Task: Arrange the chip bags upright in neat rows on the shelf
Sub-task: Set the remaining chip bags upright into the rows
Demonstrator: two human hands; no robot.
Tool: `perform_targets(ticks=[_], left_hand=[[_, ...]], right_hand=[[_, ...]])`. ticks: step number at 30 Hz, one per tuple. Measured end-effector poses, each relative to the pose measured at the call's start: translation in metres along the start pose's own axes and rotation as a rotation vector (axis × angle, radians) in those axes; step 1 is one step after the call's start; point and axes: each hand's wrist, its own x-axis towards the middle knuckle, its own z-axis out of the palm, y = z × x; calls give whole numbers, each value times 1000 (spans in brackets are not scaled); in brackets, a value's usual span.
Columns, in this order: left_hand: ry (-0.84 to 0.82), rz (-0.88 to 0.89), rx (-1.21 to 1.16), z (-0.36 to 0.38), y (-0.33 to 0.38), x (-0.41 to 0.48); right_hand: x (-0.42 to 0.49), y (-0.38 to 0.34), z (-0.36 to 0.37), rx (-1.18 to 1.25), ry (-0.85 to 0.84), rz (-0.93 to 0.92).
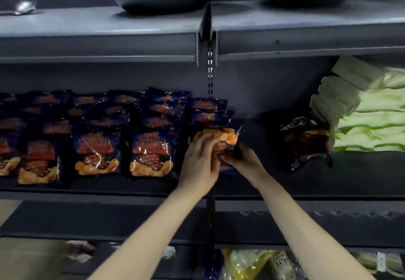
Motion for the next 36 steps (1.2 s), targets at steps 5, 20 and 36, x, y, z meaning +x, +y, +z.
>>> perform_targets(ticks=[5, 20, 36], left_hand=[[-162, -44, 182, 37, -18, -30], [-239, -47, 184, 42, -31, -28], [-163, -43, 121, 39, -22, -26]], right_hand=[[0, -10, 22, 35, 55, -23], [-5, 3, 39, -73, 219, -134], [-10, -5, 34, 40, 245, -55]])
